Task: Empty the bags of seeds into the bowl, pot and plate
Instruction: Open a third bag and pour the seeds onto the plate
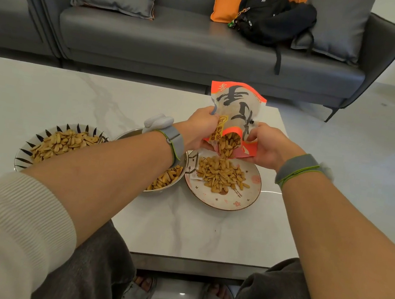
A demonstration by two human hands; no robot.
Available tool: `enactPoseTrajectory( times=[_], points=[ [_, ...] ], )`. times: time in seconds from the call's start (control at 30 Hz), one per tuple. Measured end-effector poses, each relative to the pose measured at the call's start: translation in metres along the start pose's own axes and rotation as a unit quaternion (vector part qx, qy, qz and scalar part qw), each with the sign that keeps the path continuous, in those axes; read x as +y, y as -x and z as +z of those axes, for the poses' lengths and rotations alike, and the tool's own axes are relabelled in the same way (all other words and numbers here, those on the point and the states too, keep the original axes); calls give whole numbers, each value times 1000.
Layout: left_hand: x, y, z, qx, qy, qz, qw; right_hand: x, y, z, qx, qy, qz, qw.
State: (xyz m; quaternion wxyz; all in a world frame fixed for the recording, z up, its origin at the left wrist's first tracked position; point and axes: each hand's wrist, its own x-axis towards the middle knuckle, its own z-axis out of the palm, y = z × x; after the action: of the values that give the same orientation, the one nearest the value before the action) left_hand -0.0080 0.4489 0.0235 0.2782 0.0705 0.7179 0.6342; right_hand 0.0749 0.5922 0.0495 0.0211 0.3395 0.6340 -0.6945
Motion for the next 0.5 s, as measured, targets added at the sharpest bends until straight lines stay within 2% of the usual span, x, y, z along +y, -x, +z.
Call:
enactPoseTrajectory(
  times=[0.5],
  points=[
    [-1,-3,-3,14,-15,23,1000,-3,3,4,-13,-14,-9,1000]
  ],
)
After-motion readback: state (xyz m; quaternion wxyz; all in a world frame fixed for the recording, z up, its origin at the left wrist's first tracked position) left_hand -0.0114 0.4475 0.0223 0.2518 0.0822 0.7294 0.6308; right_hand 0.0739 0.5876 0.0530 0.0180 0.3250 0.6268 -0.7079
